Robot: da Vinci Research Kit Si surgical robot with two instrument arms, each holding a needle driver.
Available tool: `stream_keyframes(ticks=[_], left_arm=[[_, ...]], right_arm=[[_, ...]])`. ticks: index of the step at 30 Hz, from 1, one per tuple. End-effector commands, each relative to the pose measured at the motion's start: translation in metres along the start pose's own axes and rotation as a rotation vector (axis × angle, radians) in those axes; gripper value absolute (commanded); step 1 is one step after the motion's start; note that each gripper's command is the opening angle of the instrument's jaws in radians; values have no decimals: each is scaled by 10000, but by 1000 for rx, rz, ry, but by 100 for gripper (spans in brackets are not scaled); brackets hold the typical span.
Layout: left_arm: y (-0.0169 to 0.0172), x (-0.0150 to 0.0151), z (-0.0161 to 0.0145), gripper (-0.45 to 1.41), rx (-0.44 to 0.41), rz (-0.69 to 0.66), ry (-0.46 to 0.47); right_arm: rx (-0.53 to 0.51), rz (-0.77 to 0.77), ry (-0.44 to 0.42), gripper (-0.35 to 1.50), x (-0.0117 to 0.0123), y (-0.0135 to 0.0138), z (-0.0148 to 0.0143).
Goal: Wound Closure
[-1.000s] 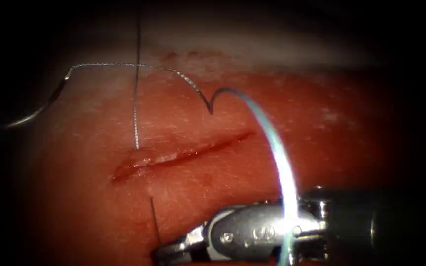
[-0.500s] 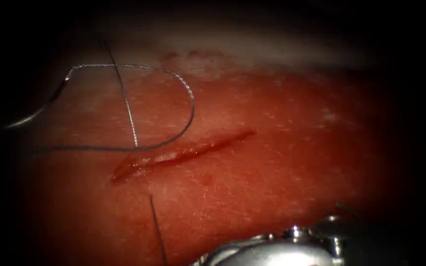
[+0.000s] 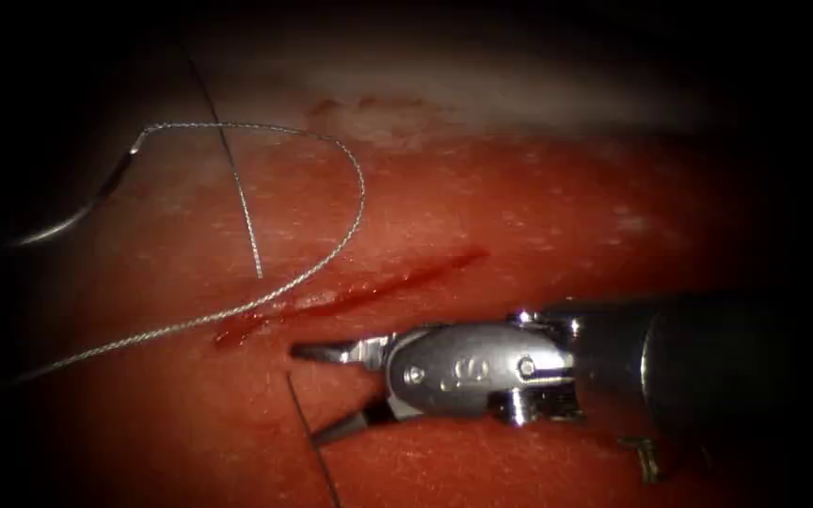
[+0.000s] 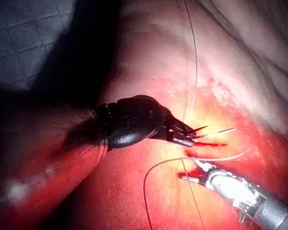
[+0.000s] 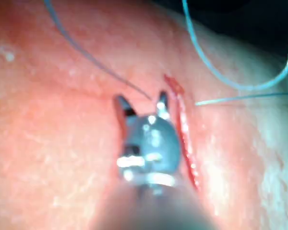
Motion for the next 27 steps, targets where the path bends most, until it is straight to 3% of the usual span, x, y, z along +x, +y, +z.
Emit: stream_keyframes(ticks=[1,6,9,12,16,23,27], left_arm=[[1,-10,4,-35,-1,-4,0],[1,-10,4,-35,-2,-4,0],[0,-10,2,-35,-3,-4,0],[-1,-10,0,-35,-7,-4,0],[-2,-10,0,-35,-7,-4,0],[-1,-10,-2,-35,-9,-4,-1],[-2,-10,-3,-35,-13,-4,-1]], right_arm=[[4,-5,-2,113,-8,-4,15],[28,-10,4,96,-12,-8,26],[82,-12,9,-35,-9,-10,21],[132,-17,-42,-35,-5,-11,10],[186,-9,-37,-35,12,-16,-12],[350,-37,-24,-35,65,-49,-42],[504,-75,14,-35,106,-88,-55]])
